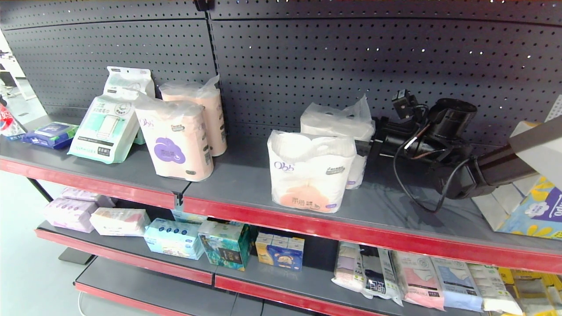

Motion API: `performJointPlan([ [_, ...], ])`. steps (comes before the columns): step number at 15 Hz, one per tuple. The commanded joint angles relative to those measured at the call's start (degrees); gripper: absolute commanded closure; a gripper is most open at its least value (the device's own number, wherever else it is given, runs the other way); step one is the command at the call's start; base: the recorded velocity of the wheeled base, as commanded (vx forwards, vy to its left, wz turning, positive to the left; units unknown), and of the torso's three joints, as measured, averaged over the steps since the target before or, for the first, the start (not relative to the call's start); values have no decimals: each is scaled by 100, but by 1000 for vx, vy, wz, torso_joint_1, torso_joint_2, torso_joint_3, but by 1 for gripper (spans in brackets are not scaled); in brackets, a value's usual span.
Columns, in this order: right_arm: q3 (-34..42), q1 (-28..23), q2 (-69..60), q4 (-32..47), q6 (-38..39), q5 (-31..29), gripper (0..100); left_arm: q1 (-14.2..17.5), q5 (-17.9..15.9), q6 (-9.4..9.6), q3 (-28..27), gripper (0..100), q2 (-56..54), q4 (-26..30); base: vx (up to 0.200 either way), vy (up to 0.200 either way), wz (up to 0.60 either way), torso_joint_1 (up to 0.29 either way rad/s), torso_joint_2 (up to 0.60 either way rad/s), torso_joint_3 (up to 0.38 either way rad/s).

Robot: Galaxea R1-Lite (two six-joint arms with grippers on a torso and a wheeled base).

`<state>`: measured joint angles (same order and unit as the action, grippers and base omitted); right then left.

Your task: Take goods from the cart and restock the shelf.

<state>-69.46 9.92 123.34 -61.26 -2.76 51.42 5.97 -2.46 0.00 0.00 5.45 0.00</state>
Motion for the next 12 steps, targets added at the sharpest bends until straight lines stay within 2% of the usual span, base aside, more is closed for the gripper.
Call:
performJointPlan([
  [1,3,1,-126,0,3,-53,0,0,0,0,0,0,9,0,0,0,0,0,0,0],
  [6,73,-78,-504,439,12,-238,0,9,0,0,0,0,9,0,0,0,0,0,0,0],
  [12,223,-87,-838,474,65,-396,0,0,0,0,0,0,9,0,0,0,0,0,0,0],
])
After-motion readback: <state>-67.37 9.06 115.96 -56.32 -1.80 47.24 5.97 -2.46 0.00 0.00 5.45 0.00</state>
